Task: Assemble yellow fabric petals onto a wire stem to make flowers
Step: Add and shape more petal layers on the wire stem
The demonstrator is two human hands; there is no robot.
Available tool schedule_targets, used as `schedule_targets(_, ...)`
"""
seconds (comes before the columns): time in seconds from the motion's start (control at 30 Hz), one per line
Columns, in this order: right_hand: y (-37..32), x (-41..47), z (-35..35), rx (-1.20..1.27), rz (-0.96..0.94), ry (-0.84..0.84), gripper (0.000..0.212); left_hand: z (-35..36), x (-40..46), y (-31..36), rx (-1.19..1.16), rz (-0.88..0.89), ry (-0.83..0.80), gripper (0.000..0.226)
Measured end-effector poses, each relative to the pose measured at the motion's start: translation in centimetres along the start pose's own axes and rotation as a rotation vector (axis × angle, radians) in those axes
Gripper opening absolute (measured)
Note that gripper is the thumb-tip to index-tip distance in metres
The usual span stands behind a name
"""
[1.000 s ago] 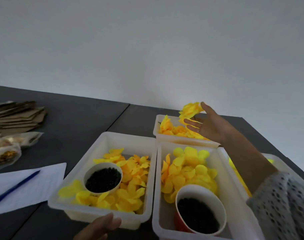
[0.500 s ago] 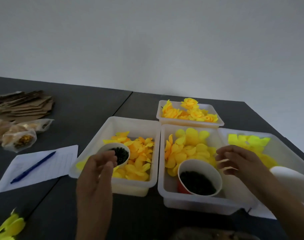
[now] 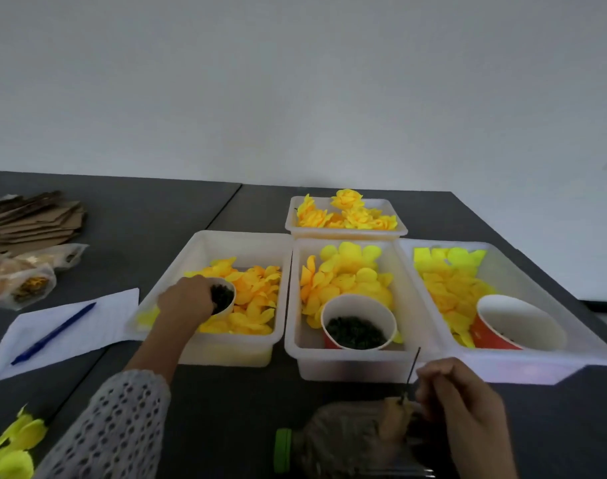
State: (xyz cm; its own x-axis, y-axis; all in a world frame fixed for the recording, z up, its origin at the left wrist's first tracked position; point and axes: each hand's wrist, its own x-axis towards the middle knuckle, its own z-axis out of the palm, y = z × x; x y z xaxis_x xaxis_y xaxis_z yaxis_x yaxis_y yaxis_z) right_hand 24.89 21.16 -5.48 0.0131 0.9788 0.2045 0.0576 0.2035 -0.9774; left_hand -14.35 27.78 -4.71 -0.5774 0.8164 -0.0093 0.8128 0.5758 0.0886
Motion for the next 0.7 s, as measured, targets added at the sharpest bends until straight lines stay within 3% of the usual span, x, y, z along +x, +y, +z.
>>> schedule_targets(0.23, 0.5, -0.2, 0.6, -0.309, -0.057, -0.005, 0.043, 0.3, 0.7, -0.5, -0.059, 0.031, 0.063, 0.024)
schedule_targets(0.43, 0.3, -0.2, 0.8, -0.302, -0.024, 0.011, 0.04, -0.9, -1.1, 0.5, -0.239, 0.121, 0.451, 0.02)
schedule_targets(0.57, 0.1, -0.4, 0.7, -0.298, -0.025, 0.009, 0.04, -2.3, -3.0, 2.3, -0.565, 0.265, 0.553, 0.014)
schedule_targets(0.7, 0.2, -0.3, 0.6, -0.29, -0.049, 0.008, 0.04, -3.3, -6.9, 5.2, -1.143, 0.285, 0.348, 0.002)
